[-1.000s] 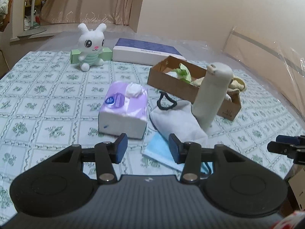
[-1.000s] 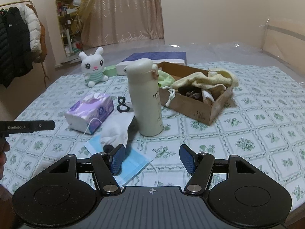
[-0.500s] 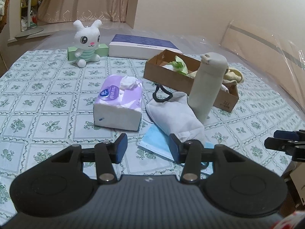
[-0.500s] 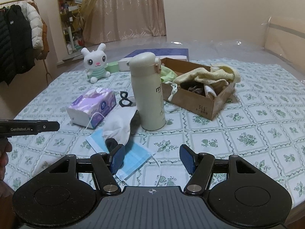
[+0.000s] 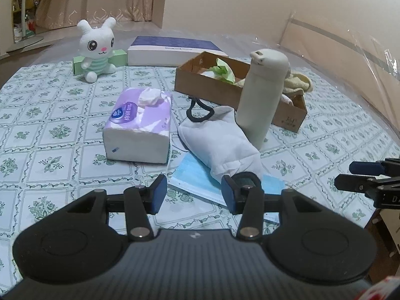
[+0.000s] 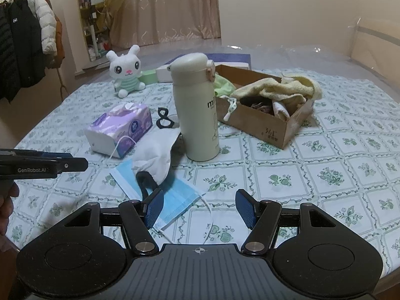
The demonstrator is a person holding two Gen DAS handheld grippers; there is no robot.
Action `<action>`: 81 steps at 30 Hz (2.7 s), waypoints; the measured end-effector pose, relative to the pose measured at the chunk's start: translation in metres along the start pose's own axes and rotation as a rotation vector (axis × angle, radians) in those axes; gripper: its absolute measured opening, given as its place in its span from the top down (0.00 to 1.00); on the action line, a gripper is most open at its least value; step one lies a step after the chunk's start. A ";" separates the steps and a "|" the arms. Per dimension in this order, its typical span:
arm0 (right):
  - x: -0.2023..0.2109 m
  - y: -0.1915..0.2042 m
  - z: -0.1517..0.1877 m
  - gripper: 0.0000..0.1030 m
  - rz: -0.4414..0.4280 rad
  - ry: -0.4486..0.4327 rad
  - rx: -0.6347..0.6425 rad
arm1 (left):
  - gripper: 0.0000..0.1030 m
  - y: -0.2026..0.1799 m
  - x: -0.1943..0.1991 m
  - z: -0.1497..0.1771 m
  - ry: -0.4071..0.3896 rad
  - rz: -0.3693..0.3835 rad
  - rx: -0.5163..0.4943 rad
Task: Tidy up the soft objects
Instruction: 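Move both open tools back over the remaining masks beside the thermos, then grasp the white-and-black face mask with the left tool, then grasp the blue surgical mask with the right tool while the left tool holds the face mask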
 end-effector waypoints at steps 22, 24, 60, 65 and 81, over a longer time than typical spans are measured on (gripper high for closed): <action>-0.029 -0.013 0.009 0.38 0.004 0.051 0.016 | 0.35 -0.041 -0.052 -0.014 0.062 0.048 -0.140; -0.033 -0.016 0.010 0.38 0.005 0.055 0.012 | 0.28 -0.048 -0.061 -0.016 0.073 0.057 -0.168; -0.095 0.035 -0.004 0.38 -0.141 0.096 0.194 | 0.89 0.002 -0.065 -0.066 0.006 0.071 -0.166; -0.121 0.066 -0.007 0.24 -0.221 0.134 0.376 | 0.89 0.011 -0.058 -0.073 -0.010 0.086 -0.161; -0.175 0.060 -0.023 0.56 -0.283 0.223 0.376 | 0.89 0.025 -0.068 -0.071 -0.005 0.107 -0.161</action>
Point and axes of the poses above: each gripper's, at about its wrist camera, not at the fingertips, and x roughly against the way its jaws point, y to its left, z to its underside, the point moved 4 cm from there along -x, roughly the way its jaws point, and after that the axes turned 6 degrees about x, right-handed, at the moved point
